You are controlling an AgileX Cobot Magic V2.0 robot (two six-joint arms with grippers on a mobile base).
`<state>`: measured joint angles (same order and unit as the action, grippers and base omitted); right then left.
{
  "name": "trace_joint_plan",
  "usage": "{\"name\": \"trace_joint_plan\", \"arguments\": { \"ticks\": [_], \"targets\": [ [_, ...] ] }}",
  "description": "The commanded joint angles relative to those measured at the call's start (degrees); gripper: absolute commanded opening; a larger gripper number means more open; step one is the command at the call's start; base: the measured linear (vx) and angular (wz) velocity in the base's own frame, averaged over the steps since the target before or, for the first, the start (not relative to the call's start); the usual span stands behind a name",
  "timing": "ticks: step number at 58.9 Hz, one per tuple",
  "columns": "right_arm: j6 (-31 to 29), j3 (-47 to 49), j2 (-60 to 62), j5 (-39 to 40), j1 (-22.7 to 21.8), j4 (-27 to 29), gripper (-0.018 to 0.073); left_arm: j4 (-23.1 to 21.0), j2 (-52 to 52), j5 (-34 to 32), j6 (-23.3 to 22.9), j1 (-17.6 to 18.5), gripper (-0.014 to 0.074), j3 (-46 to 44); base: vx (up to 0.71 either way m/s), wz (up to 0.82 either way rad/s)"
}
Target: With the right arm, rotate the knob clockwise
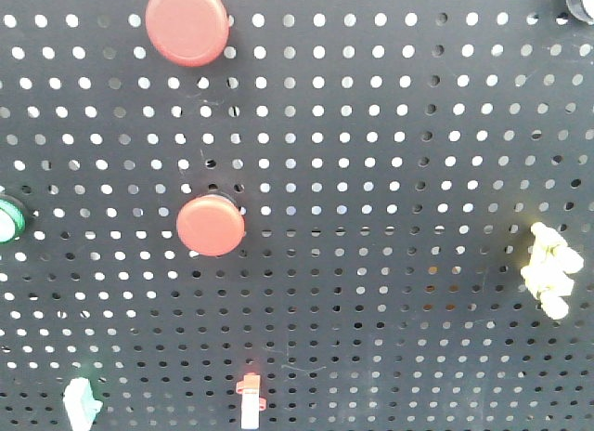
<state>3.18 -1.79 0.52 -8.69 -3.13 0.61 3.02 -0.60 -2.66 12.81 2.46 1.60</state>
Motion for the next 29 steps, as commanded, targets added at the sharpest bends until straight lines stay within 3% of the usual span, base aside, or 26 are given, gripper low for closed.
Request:
{"name": "trace_joint_plan", "arguments": {
  "ticks": [1, 15, 29],
  "targets": [
    [-0.1, -0.4, 0.7, 5.9, -0.4, -0.1, -0.0003, -0.3, 1.1, -4.8, -0.2, 0.5, -0.0006, 1.9, 0.00, 0.00],
    [2.3, 3.2, 0.7, 18.8, -0.3, 0.3, -0.0003, -0.3, 1.1, -4.8, -0.2, 0.5, -0.0006, 1.9, 0.00, 0.00],
    [1.6, 29.0, -6.6, 1.4, 2.1, -6.7, -0.0003, -0.3, 1.1, -4.8, -0.2, 0.5, -0.0006, 1.9, 0.00, 0.00]
  ]
}}
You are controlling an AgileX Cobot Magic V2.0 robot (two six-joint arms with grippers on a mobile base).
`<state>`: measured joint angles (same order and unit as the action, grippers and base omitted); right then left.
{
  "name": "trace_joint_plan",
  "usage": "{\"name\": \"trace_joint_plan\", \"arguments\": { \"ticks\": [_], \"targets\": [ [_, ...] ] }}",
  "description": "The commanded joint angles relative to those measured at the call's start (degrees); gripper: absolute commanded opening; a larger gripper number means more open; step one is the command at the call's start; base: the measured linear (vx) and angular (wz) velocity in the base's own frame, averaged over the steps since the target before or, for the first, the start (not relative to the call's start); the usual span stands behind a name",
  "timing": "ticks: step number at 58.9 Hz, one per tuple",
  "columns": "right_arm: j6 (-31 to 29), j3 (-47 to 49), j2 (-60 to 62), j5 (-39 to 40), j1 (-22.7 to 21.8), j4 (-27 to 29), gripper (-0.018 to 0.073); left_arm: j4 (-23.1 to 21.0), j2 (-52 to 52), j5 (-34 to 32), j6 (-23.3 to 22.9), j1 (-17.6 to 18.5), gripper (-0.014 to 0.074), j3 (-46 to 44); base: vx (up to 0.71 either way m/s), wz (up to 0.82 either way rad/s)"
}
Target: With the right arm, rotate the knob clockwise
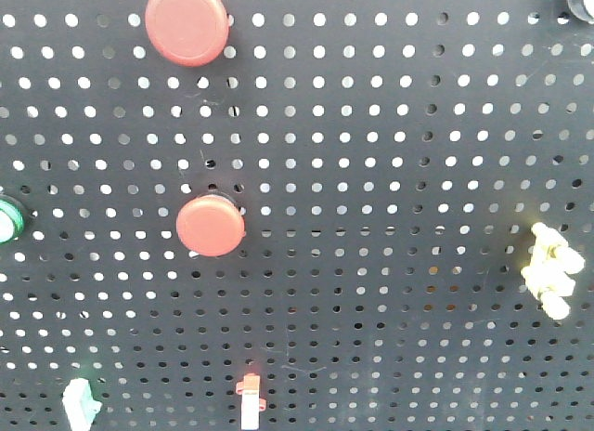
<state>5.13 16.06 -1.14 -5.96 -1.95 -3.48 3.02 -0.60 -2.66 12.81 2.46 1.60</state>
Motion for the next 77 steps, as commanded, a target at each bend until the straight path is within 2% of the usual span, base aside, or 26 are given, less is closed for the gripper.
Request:
{"name": "trace_joint_plan", "arguments": {
  "ticks": [1, 9, 18, 29, 40, 44, 48, 52, 58, 61, 62, 63, 69, 73, 77],
  "targets": [
    [-0.5, 12.9, -6.0, -2.2, 1.3, -2.6, -0.0003, -0.3, 1.1, -4.8, -0.2, 0.5, -0.0006, 1.9, 0.00, 0.00],
    [-2.3, 27.3, -15.6, -6.2, 1.8, -2.3, -0.0003, -0.3, 1.1, -4.8, -0.2, 0.5, -0.0006, 1.9, 0.00, 0.00],
    [-2.3, 38.3, -24.5, -6.3, 1.8, -2.3, -0.0003, -0.3, 1.1, -4.8, -0.2, 0.5, -0.0006, 1.9, 0.00, 0.00],
    [-1.0, 43.2, -28.9, -6.0, 1.8, 0.4, -0.0003, -0.3, 1.1, -4.8, -0.2, 0.5, -0.0006, 1.9, 0.00, 0.00],
    [-2.5, 43.3, -31.7, -8.6, 1.8, 8.5, -0.0003, -0.3, 1.1, -4.8, -0.2, 0.5, -0.0006, 1.9, 0.00, 0.00],
    [-6.0, 43.4, -32.8, -9.6, 1.8, 13.7, -0.0003, -0.3, 1.1, -4.8, -0.2, 0.5, -0.0006, 1.9, 0.00, 0.00],
    [-14.2, 43.4, -33.8, -10.6, 1.8, 22.7, -0.0008, -0.3, 1.1, -4.8, -0.2, 0.5, -0.0006, 1.9, 0.00, 0.00],
    [-27.5, 44.2, -34.8, -13.3, 1.8, 32.9, -0.0007, -0.3, 1.1, -4.8, -0.2, 0.5, -0.0006, 1.9, 0.00, 0.00],
    [-49.0, 46.9, -37.5, -19.8, 1.8, 53.8, -0.0006, -0.3, 1.1, -4.8, -0.2, 0.5, -0.0006, 1.9, 0.00, 0.00],
    [-57.8, 48.2, -38.9, -21.8, 1.8, 62.1, -0.0006, -0.3, 1.1, -4.8, -0.2, 0.5, -0.0006, 1.9, 0.00, 0.00],
    [-58.9, 48.3, -39.1, -22.1, 1.8, 64.6, -0.0006, -0.3, 1.1, -4.8, -0.2, 0.5, -0.0006, 1.9, 0.00, 0.00],
    [-63.1, 49.0, -40.0, -23.0, 1.8, 68.3, -0.0006, -0.3, 1.1, -4.8, -0.2, 0.5, -0.0006, 1.9, 0.00, 0.00],
    [-72.2, 51.3, -42.6, -26.5, 1.8, 81.6, -0.0005, -0.3, 1.1, -4.8, -0.2, 0.5, -0.0006, 1.9, 0.00, 0.00],
    [-74.7, 53.1, -44.7, -28.8, 1.8, 85.5, -0.0005, -0.3, 1.1, -4.8, -0.2, 0.5, -0.0006, 1.9, 0.00, 0.00],
    [-74.5, 54.8, -46.7, -31.1, 1.8, 86.3, -0.0005, -0.3, 1.1, -4.8, -0.2, 0.5, -0.0006, 1.9, 0.00, 0.00]
  ]
}}
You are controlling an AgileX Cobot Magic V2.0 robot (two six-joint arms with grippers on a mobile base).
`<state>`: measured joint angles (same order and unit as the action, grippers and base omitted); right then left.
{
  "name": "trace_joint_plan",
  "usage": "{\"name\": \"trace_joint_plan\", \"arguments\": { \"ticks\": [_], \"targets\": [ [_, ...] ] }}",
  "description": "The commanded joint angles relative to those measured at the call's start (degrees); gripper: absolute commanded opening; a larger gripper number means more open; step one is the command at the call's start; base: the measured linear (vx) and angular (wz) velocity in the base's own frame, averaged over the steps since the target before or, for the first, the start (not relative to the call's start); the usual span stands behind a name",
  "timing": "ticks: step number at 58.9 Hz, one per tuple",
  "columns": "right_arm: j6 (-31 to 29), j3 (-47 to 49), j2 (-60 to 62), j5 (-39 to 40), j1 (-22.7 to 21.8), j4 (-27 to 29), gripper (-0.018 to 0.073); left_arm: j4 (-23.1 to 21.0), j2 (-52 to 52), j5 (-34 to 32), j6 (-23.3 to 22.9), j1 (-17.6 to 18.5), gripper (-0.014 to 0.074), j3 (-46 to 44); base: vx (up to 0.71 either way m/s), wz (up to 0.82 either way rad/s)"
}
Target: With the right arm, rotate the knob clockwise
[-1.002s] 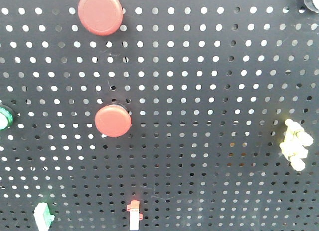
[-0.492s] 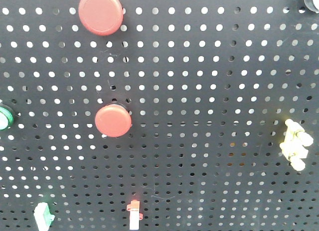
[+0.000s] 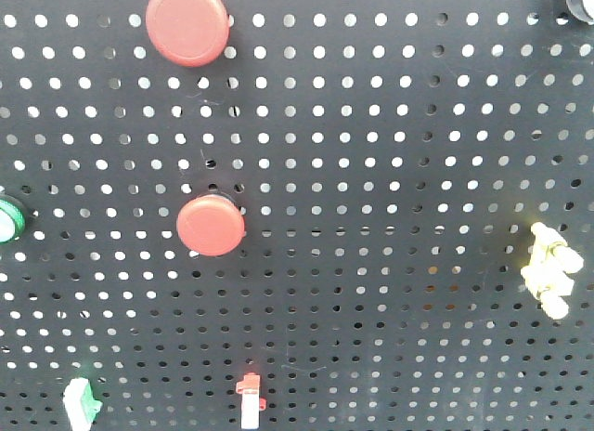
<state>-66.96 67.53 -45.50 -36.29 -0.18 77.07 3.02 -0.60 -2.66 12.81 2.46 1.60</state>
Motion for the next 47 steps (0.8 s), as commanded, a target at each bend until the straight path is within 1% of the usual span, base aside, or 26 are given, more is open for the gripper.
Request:
{"name": "trace_joint_plan", "arguments": {
  "ticks": [1, 5, 11, 16, 24, 30, 33, 36, 38, 42, 47],
  "targets": [
    [-2.2, 3.6, -2.9, -1.1, 0.1, 5.9, -0.0005, -0.3, 1.1, -4.8, -0.2, 0.5, -0.0006, 1.9, 0.00, 0.00],
    [-1.0, 4.9, -4.5, -2.7, 0.7, 5.4, -0.0005, -0.3, 1.1, -4.8, -0.2, 0.5, -0.0006, 1.9, 0.00, 0.00],
    [-1.0, 5.9, -5.3, -3.8, 5.0, 2.1, -0.0005, -0.3, 1.1, -4.8, -0.2, 0.5, -0.0006, 1.9, 0.00, 0.00],
    [-1.0, 5.9, -5.3, -3.6, 10.5, -2.2, -0.0005, -0.3, 1.1, -4.8, -0.2, 0.5, -0.0006, 1.9, 0.00, 0.00],
    [1.5, 5.9, -6.2, 0.9, 22.2, -8.7, -0.0004, -0.3, 1.1, -4.8, -0.2, 0.5, -0.0006, 1.9, 0.00, 0.00],
    [3.1, 5.8, -6.3, 6.8, 30.4, -18.3, -0.0004, -0.3, 1.1, -4.8, -0.2, 0.5, -0.0006, 1.9, 0.00, 0.00],
    [4.9, 5.8, -6.1, 10.3, 33.1, -24.1, -0.0004, -0.3, 1.1, -4.8, -0.2, 0.5, -0.0006, 1.9, 0.00, 0.00],
    [7.0, 5.8, -5.5, 13.8, 34.8, -29.1, -0.0004, -0.3, 1.1, -4.8, -0.2, 0.5, -0.0006, 1.9, 0.00, 0.00],
    [8.4, 5.8, -5.1, 15.9, 35.5, -32.7, -0.0004, -0.3, 1.1, -4.8, -0.2, 0.5, -0.0006, 1.9, 0.00, 0.00],
    [11.1, 5.8, -4.2, 18.3, 35.5, -39.5, -0.0004, -0.3, 1.1, -4.8, -0.2, 0.5, -0.0006, 1.9, 0.00, 0.00],
    [13.9, 5.8, -2.9, 18.8, 35.4, -51.0, -0.0004, -0.3, 1.1, -4.8, -0.2, 0.5, -0.0006, 1.9, 0.00, 0.00]
  ]
}}
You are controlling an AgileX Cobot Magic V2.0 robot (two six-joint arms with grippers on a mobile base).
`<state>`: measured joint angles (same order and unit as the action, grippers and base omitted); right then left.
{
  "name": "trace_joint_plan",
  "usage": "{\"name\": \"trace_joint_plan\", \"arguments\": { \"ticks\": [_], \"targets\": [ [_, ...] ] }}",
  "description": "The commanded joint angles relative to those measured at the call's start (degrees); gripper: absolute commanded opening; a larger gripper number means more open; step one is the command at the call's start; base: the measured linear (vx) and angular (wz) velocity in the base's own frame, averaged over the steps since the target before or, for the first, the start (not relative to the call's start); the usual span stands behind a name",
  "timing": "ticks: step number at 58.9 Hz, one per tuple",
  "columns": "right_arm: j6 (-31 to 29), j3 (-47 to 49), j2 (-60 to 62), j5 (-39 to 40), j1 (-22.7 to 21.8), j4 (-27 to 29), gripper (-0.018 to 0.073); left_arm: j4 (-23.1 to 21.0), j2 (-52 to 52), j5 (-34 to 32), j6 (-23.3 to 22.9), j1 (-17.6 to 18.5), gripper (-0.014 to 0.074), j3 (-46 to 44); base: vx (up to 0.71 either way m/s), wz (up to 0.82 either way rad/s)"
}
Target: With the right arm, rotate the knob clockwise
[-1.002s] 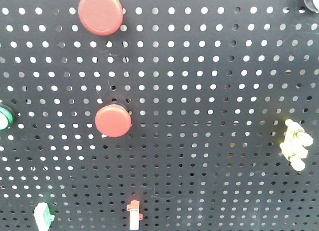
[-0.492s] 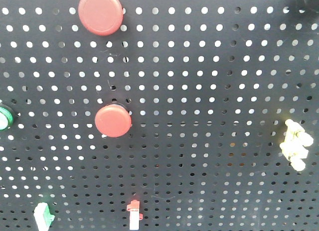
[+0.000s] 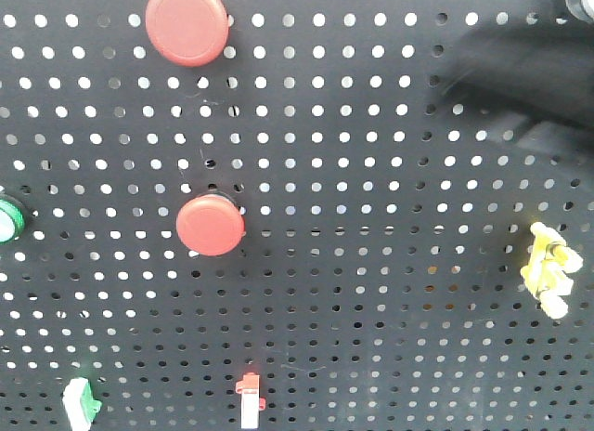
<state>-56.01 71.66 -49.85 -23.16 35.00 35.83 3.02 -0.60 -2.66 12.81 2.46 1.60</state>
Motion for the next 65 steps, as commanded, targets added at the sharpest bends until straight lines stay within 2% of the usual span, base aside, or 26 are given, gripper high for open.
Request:
{"name": "trace_joint_plan", "arguments": {
  "ticks": [1, 19, 31, 36, 52, 57, 65],
  "targets": [
    [3.4, 1.7, 1.6, 5.6, 0.2, -11.6, -0.0004, -0.3, 1.1, -4.8, -0.2, 0.5, -0.0006, 1.9, 0.00, 0.00],
    [22.2, 1.7, 3.7, 3.1, 0.2, -51.0, -0.0003, -0.3, 1.1, -4.8, -0.2, 0.5, -0.0006, 1.9, 0.00, 0.00],
    [30.9, 1.7, 3.7, 2.1, 0.2, -67.6, 0.0036, -0.3, 1.1, -4.8, -0.2, 0.5, -0.0006, 1.9, 0.00, 0.00],
    [33.4, 1.7, 3.7, 2.1, 0.2, -70.3, 0.0084, -0.3, 1.1, -4.8, -0.2, 0.5, -0.0006, 1.9, 0.00, 0.00],
    [35.2, 1.7, 2.5, 3.6, 0.2, -69.7, 0.0318, -0.3, 1.1, -4.8, -0.2, 0.5, -0.0006, 1.9, 0.00, 0.00],
    [36.2, 1.7, 1.5, 4.6, 0.2, -69.9, 0.0343, -0.3, 1.1, -4.8, -0.2, 0.5, -0.0006, 1.9, 0.00, 0.00],
    [36.9, 1.7, -0.4, 7.1, 0.2, -69.9, 0.0331, -0.3, 1.1, -4.8, -0.2, 0.5, -0.0006, 1.9, 0.00, 0.00]
  ]
}}
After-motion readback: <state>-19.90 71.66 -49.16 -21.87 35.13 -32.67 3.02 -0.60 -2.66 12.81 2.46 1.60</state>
